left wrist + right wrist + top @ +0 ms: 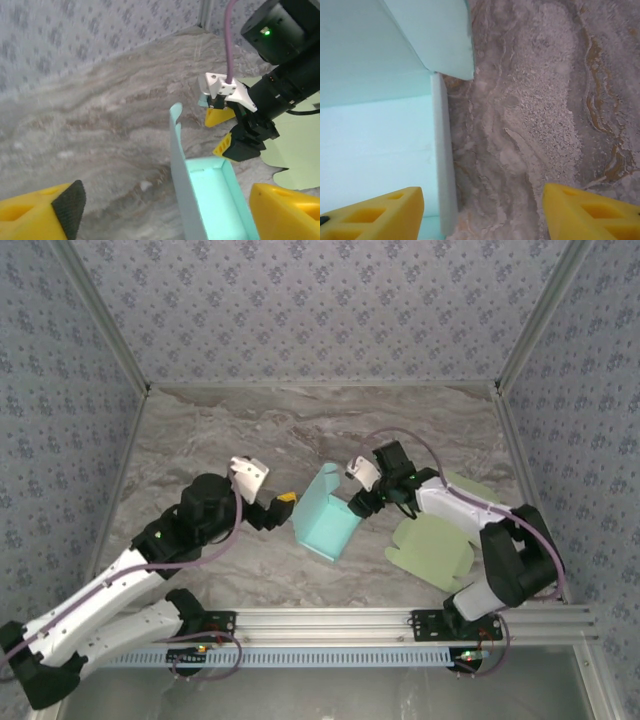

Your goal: Fold the paper box

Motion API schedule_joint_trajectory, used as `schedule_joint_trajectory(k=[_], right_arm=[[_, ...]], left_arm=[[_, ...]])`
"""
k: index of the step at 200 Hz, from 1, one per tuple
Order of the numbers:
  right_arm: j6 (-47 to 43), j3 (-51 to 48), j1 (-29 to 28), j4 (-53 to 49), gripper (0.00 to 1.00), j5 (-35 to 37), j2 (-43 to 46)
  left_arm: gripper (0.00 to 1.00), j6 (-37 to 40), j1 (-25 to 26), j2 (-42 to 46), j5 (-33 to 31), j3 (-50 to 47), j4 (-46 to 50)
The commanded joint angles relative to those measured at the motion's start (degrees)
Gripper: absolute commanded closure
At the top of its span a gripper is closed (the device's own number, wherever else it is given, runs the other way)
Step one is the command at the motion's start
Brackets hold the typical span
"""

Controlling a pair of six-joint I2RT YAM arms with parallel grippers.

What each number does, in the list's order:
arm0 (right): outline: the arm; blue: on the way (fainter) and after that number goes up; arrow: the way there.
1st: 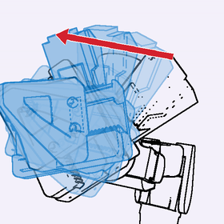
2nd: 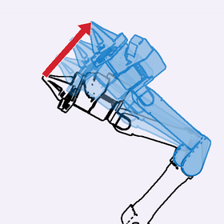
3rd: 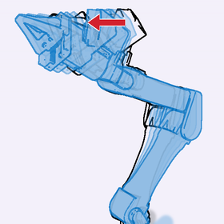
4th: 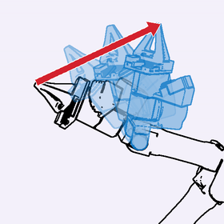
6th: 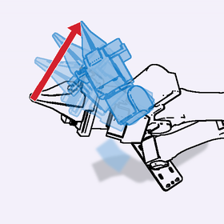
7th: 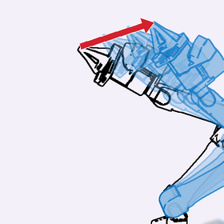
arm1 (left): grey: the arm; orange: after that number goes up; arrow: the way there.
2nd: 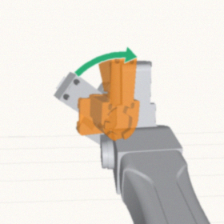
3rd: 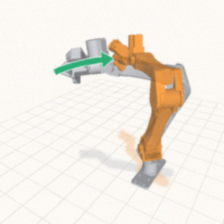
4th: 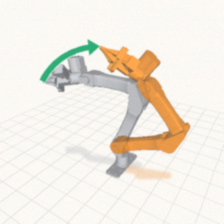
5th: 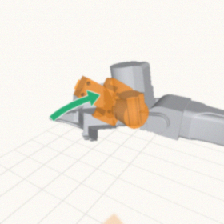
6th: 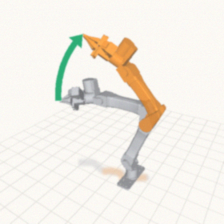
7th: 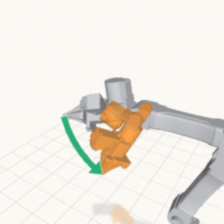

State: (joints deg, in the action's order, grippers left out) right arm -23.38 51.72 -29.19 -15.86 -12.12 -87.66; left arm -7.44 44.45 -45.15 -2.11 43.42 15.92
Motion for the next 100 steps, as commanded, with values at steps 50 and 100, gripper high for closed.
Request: schedule_joint_trajectory(k=[50, 100], right_arm=[[-9.8, 7.1, -2.9, -3.7, 0.48, -0.3, -9.4], [-8.3, 8.6, -3.3, -6.6, 0.5, -0.6, -10.4]], left_arm=[[0.01, -25.2, -10.5, -0.1, 19.3, -14.1, -14.1], [0.01, -28.3, -15.3, 1.0, 24.5, -16.3, -16.0]])
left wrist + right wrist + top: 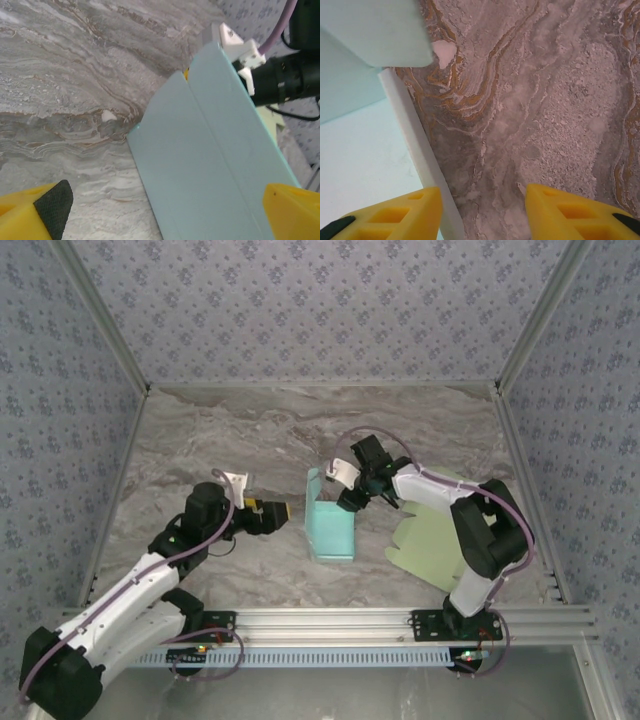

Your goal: Fold the paper box

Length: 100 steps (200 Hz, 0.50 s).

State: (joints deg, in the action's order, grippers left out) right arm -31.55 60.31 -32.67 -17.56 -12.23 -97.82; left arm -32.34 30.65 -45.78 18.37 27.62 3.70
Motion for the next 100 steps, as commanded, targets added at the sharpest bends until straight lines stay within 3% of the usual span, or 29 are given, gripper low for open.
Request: schedule_joint_trajectory(k=[1, 42, 73, 100], right_arm=[[0.0, -0.1, 0.2, -4.9, 0.5, -0.6, -0.1], [0.3, 0.3, 2.2, -8.0, 0.47, -3.7, 2.6], [-6.2, 2.8, 3.1, -13.5, 0.38, -9.4, 2.5], [-12.2, 3.1, 2.3, -13.9, 0.36, -13.6, 1.4]], left_arm=[[0.01, -3.4, -1.5, 1.7, 4.0, -0.5, -3.8], [0.01, -6.2, -4.4, 2.4, 6.5, -1.7, -6.0], [0.01, -5.6, -4.6, 1.5, 11.5, 1.5, -6.4], [0.01, -4.0, -4.7, 1.3, 11.1, 4.4, -2.5]])
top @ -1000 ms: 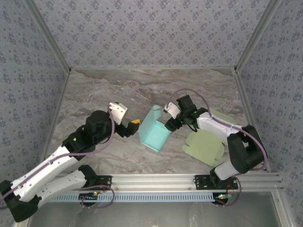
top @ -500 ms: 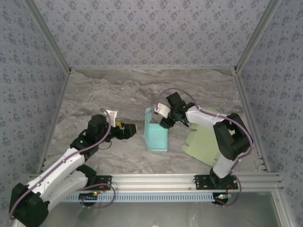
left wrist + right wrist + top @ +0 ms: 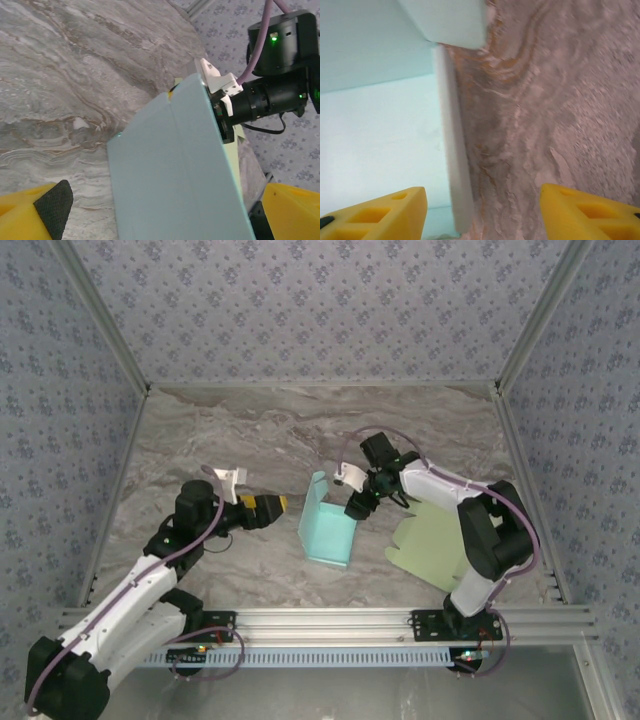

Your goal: Fold the paper box

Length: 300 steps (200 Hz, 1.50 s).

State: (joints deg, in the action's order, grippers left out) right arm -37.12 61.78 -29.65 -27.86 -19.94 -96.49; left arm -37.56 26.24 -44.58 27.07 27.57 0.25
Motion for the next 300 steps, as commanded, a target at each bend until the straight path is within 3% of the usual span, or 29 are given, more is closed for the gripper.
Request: schedule_joint_trajectory(k=[1, 30, 77, 97, 123, 171, 221, 251, 281, 300], right_arm=[[-6.6, 1.7, -0.8, -3.5, 0.36, -5.8, 0.1], [-7.0, 1.8, -2.0, -1.1, 0.4, -0.8, -2.9], [-7.5, 1.4, -2.9, 1.8, 0.58, 6.1, -5.6], [-5.4, -0.3, -2.9, 4.9, 0.71, 7.7, -4.6], [-0.6, -3.9, -2.7, 10.8, 0.8, 11.2, -1.9], [16.0, -11.4, 1.2, 22.5, 0.82, 17.9, 7.8], [43.4, -20.7, 14.5, 33.3, 0.86, 10.9, 20.5], [47.9, -23.8, 16.8, 34.3, 0.87, 9.2, 25.0], [52.3, -25.0, 16.8, 35.1, 0.87, 8.8, 27.4], [54.9, -25.9, 16.0, 36.4, 0.87, 8.4, 27.9]], left_arm=[[0.01, 1.3, -0.3, 0.2, 2.4, 4.5, 1.0], [0.01, 0.1, -1.5, 0.1, 1.0, 3.9, 1.8], [0.01, -1.8, -3.4, 0.1, 1.0, 1.8, 0.7], [0.01, -2.5, -4.5, 0.4, 0.8, 1.0, 0.5], [0.01, -5.3, -5.8, 0.5, 0.6, -1.6, -2.8], [0.01, -9.6, -6.6, 0.6, 0.0, -5.2, -8.9], [0.01, -6.9, -4.5, -2.1, 2.1, -8.6, -23.9], [0.01, -1.5, 1.0, -9.2, 0.6, -6.1, -30.1], [0.01, -3.8, 4.5, -17.7, 2.4, -2.8, -39.8], [0.01, -4.3, 6.7, -21.8, 3.9, 1.2, -40.7]])
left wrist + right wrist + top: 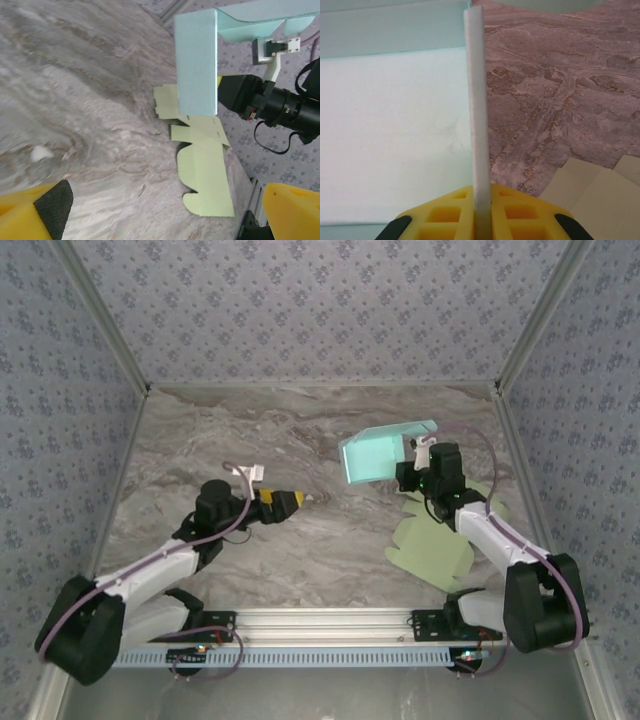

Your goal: Fold the paper box

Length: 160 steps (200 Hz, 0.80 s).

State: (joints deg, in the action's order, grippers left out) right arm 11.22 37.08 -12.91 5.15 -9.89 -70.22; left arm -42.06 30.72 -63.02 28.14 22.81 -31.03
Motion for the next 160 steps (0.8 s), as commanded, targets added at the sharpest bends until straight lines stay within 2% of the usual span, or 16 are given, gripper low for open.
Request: schedule_joint_trajectory(k=[1, 57, 88, 160], right_arm=[[6.6, -1.2, -0.8, 3.5, 0.87, -1.6, 1.7], [7.9, -0.8, -3.2, 3.5, 0.87, -3.2, 1.2], [8.0, -0.3, -4.4, 2.6, 0.87, -5.2, 1.1], [8.5, 0.1, -7.3, 2.1, 0.86, -6.5, -0.4]], left_arm=[[0.01, 0.2, 2.4, -3.6, 2.8, 6.1, -9.5], [0.01, -2.9, 4.1, -12.7, 4.5, 12.0, -10.9], [0.01, -6.7, 4.1, -18.1, 7.3, 13.4, -16.3], [0.01, -5.6, 4.1, -22.5, 7.5, 17.9, -14.5]])
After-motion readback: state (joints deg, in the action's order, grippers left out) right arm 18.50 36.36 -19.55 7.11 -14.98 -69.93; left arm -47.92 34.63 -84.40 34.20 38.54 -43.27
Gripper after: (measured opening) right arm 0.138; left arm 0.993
